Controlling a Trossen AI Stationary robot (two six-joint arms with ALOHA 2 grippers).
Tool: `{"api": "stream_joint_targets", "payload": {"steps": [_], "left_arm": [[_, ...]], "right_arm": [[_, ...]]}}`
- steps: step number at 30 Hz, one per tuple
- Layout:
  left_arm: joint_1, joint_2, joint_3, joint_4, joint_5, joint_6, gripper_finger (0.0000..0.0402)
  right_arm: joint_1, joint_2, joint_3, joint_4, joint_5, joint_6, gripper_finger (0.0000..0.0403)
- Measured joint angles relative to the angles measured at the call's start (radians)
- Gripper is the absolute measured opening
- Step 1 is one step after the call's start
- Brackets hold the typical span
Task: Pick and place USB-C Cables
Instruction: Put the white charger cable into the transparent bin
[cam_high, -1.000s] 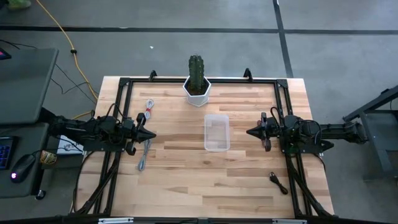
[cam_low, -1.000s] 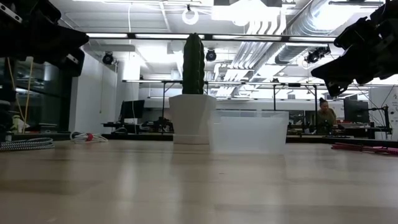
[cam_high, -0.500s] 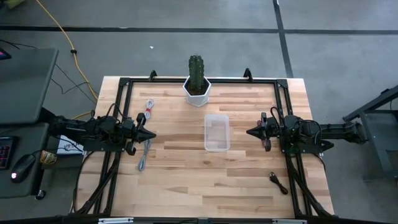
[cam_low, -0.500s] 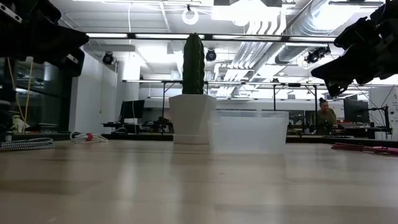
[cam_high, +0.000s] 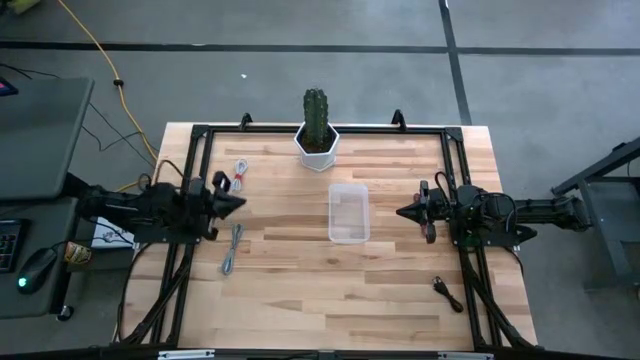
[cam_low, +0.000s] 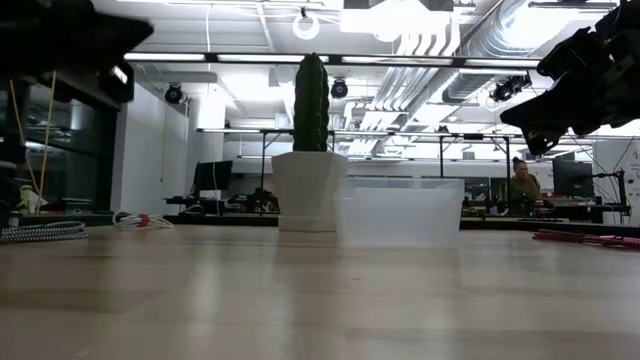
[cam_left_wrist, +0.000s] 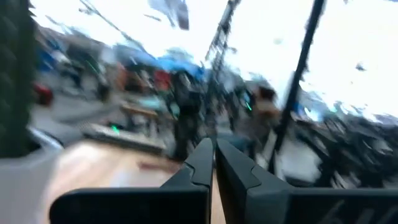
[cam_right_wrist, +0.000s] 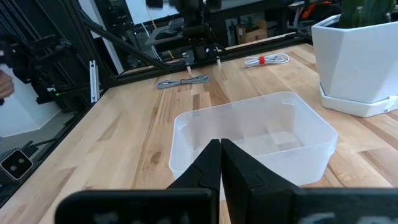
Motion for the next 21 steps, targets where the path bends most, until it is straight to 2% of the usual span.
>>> {"api": "stream_joint_targets", "payload": {"steps": [3,5,9,11,13,16,18,21], "left_arm": [[0.007,0.084,0.081,-0.032,-0.071,0.046,0.0013],[0.024,0.183,0.170,-0.119,-0.172,0.067,0.0032],[0.091,0.417,0.408,-0.402,-0.419,0.100,0.0084],[0.149,0.533,0.529,-0.564,-0.541,0.072,0.0113],[0.218,0.639,0.635,-0.726,-0.621,0.015,0.0142],[0.343,0.771,0.741,-0.918,-0.628,-0.092,0.0179],[0.433,0.843,0.767,-0.984,-0.543,-0.148,0.0200],[0.550,0.938,0.769,-1.015,-0.341,-0.198,0.0224]], "right_arm": [[0.000,0.000,0.000,0.000,0.000,0.000,0.0000],[0.000,0.000,0.000,0.000,0.000,0.000,0.0000],[0.000,0.000,0.000,0.000,0.000,0.000,0.0000],[0.000,0.000,0.000,0.000,0.000,0.000,0.0000],[0.000,0.000,0.000,0.000,0.000,0.000,0.0000],[0.000,0.000,0.000,0.000,0.000,0.000,0.0000],[0.000,0.000,0.000,0.000,0.000,0.000,0.0000],[0.000,0.000,0.000,0.000,0.000,0.000,0.0000]]}}
